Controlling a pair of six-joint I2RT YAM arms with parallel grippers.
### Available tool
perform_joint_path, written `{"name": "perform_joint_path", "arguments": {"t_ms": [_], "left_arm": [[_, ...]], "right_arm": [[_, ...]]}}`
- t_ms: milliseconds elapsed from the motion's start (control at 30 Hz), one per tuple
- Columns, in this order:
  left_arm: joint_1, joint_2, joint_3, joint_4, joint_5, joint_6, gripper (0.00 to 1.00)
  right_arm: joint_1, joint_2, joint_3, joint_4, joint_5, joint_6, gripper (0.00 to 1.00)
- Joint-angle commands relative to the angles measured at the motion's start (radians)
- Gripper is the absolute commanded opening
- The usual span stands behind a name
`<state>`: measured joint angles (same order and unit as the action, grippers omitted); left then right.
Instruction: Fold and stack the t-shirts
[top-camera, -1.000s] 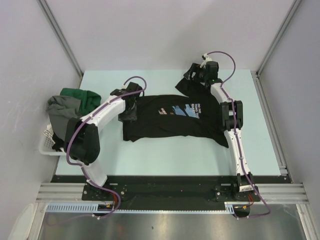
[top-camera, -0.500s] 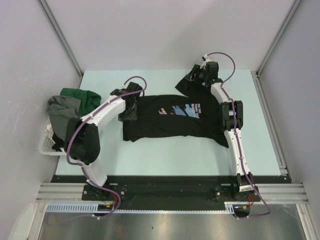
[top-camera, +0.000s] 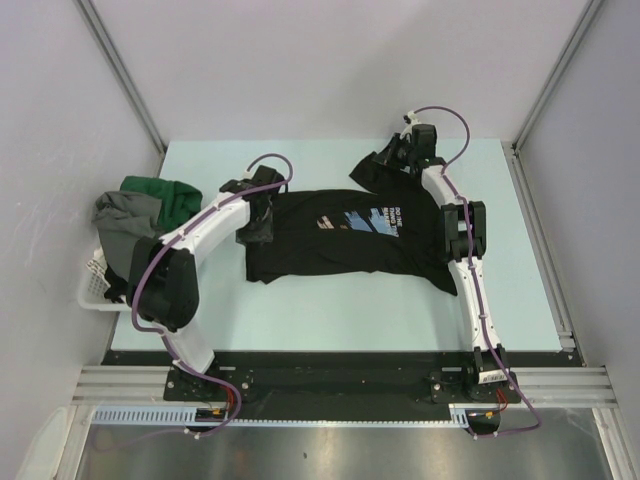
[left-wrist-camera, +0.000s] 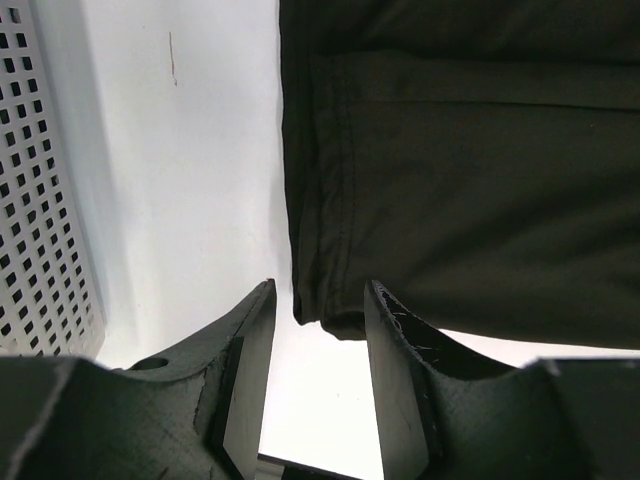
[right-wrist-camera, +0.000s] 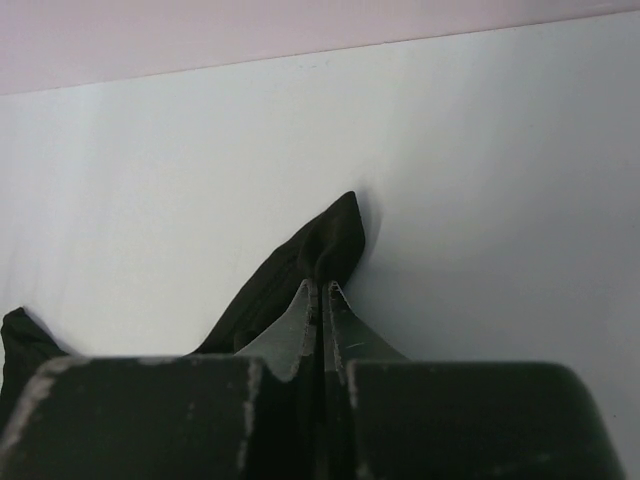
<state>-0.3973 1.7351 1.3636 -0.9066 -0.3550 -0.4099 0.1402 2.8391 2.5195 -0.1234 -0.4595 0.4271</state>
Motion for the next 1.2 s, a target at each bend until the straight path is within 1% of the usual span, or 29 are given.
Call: {"name": "perform_joint_path", "arguments": {"t_ms": [0, 133, 233, 367, 467, 567, 800, 900, 1000, 1167], "left_arm": [[-0.006, -0.057, -0.009, 0.009, -0.002, 0.003, 0.45], [-0.005, -0.049, -0.011, 0.029, -0.006, 0.000, 0.46], [-0.005, -0.017, 0.014, 0.041, -0.004, 0.002, 0.45], [-0.003, 0.033, 0.093, 0.048, -0.006, 0.014, 0.45], [-0.005, 0.064, 0.144, 0.048, -0.001, 0.019, 0.45], [-0.005, 0.081, 0.161, 0.060, 0.005, 0.023, 0.46], [0.006, 0.150, 0.195, 0.107, 0.016, 0.037, 0.46], [0.017, 0.201, 0.236, 0.123, 0.016, 0.049, 0.46], [0.031, 0.256, 0.314, 0.121, 0.019, 0.056, 0.45], [0.051, 0.294, 0.367, 0.127, 0.018, 0.072, 0.45]], "right_arm": [[-0.004, 0.000, 0.024, 0.033, -0.013, 0.015, 0.00], [-0.007, -0.023, 0.013, 0.047, -0.025, 0.016, 0.00], [-0.016, -0.070, -0.011, 0.035, -0.028, -0.007, 0.00], [-0.039, -0.139, -0.102, 0.013, -0.022, -0.050, 0.00], [-0.065, -0.182, -0.135, -0.018, -0.025, -0.085, 0.00], [-0.086, -0.230, -0.184, -0.028, -0.027, -0.108, 0.00], [-0.099, -0.305, -0.228, -0.074, -0.001, -0.198, 0.00], [-0.102, -0.333, -0.260, -0.085, 0.011, -0.224, 0.00], [-0.103, -0.351, -0.283, -0.117, 0.045, -0.263, 0.00], [-0.113, -0.377, -0.323, -0.157, 0.085, -0.309, 0.00]]}}
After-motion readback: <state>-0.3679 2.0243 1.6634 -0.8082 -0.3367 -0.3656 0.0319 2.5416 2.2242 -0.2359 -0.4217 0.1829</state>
